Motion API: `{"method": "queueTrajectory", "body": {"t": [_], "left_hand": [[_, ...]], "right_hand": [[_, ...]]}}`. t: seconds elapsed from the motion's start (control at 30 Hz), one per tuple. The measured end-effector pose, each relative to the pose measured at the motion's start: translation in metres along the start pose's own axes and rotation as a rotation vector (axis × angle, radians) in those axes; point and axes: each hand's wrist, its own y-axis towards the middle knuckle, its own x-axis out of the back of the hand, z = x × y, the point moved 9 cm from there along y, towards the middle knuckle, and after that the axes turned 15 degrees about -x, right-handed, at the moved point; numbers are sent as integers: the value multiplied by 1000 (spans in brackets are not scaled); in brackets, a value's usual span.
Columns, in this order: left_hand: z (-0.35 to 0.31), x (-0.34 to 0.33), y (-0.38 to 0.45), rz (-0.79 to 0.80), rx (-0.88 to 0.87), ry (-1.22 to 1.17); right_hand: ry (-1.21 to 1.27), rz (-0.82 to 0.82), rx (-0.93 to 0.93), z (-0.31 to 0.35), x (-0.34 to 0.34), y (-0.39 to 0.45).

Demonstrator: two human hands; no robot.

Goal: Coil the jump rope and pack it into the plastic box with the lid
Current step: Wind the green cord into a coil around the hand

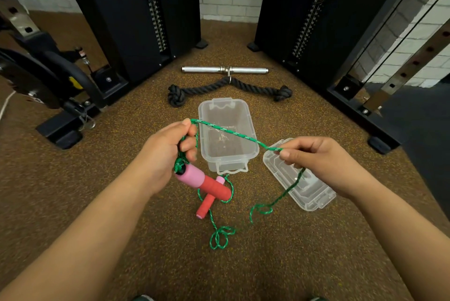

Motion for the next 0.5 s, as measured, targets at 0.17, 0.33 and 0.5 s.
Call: {"method": "queueTrajectory", "body": {"t": [0.17, 0.33, 0.5], "left_hand": [[5, 4, 1, -7, 21, -29], [2, 15, 5, -89, 19, -108], [4, 4, 3, -7, 29, -70]], "right_hand": [[91, -5, -64, -7, 3, 3], [-40, 46, -37, -2, -2, -3], [-362, -284, 38, 4, 17, 3]]}}
